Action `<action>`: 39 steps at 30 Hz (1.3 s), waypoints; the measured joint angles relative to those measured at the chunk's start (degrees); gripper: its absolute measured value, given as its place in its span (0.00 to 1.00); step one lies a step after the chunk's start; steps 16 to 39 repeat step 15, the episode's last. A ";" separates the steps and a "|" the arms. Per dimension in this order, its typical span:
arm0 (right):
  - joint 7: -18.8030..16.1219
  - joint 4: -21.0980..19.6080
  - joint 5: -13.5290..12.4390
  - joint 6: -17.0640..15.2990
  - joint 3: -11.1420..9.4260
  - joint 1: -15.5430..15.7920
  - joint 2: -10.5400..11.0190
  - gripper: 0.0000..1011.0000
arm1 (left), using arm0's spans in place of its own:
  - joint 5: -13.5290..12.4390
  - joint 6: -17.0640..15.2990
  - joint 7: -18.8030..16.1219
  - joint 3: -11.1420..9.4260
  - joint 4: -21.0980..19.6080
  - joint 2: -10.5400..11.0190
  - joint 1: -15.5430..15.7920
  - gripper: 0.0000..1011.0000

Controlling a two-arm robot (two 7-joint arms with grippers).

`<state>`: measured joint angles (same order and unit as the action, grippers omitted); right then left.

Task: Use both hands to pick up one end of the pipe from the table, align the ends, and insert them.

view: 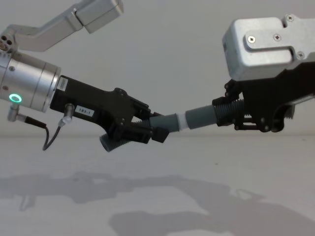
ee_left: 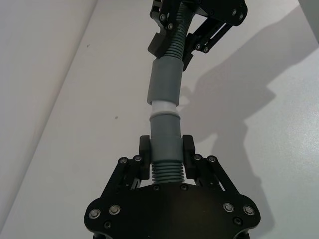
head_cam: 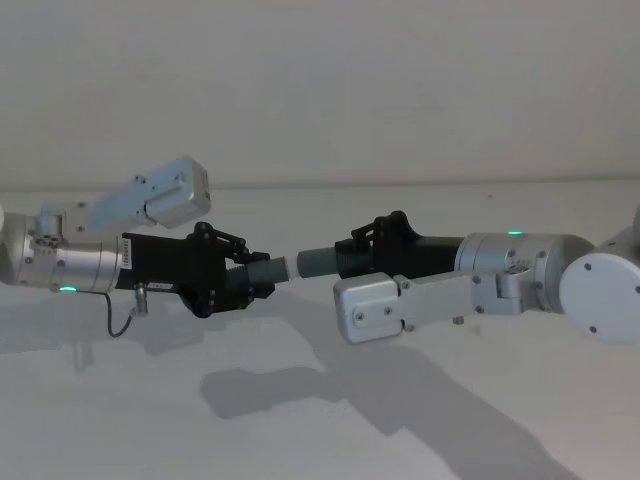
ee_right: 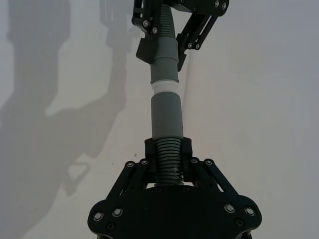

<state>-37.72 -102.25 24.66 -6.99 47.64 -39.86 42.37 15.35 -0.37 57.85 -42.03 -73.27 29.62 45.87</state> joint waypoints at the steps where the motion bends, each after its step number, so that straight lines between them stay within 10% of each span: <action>1: 0.00 0.00 -0.03 0.01 -0.02 0.01 -0.02 0.25 | 0.00 0.00 0.00 0.00 0.00 0.00 0.00 0.34; 39: 0.00 0.00 -0.14 0.07 -0.12 0.08 -0.12 0.25 | 0.00 0.00 0.00 -0.01 0.00 0.00 0.00 0.34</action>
